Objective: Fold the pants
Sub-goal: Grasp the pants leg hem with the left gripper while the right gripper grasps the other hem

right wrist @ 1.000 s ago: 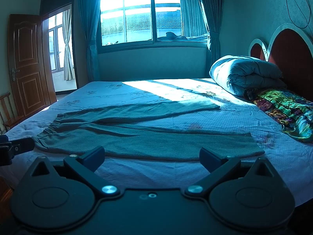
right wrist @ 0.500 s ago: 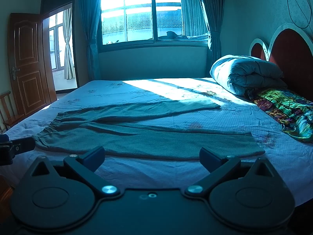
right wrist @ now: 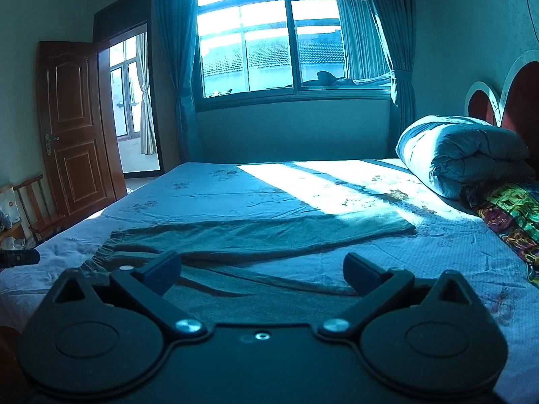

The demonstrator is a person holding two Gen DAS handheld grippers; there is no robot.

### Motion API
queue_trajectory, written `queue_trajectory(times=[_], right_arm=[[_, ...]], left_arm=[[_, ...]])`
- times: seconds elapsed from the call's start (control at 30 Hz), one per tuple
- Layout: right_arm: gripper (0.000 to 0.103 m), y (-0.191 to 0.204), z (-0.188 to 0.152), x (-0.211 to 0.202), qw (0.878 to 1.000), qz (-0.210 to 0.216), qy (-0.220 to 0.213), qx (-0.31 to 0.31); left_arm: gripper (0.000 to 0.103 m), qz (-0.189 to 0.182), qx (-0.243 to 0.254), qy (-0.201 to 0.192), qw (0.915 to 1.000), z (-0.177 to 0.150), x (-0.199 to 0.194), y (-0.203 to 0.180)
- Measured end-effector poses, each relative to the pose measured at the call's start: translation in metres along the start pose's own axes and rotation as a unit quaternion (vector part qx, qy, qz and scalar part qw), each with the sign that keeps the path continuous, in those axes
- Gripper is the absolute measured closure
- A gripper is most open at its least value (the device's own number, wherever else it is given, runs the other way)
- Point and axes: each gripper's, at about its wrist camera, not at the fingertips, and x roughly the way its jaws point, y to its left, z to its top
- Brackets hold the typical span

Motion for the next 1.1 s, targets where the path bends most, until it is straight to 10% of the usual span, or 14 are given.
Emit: queue_trajectory(times=[0.33,0.7,1.1], right_arm=[[0.023,-0.016,0.021,0.121,0.998,0.012,0.058,0.010],[0.028,-0.005,0.049,0.295,0.994,0.003,0.105,-0.019],[0.032,0.038,0.032,0.438,0.982,0.052,0.170,-0.065]], left_arm=[[0.002,0.038,0.057,0.046,0.9966,0.051,0.149,0.073],[0.036,0.040,-0.003,0.148,0.9882,0.061,0.378,0.172],[0.034,0.011,0.006,0.165,0.9863,0.042,0.477,0.183]])
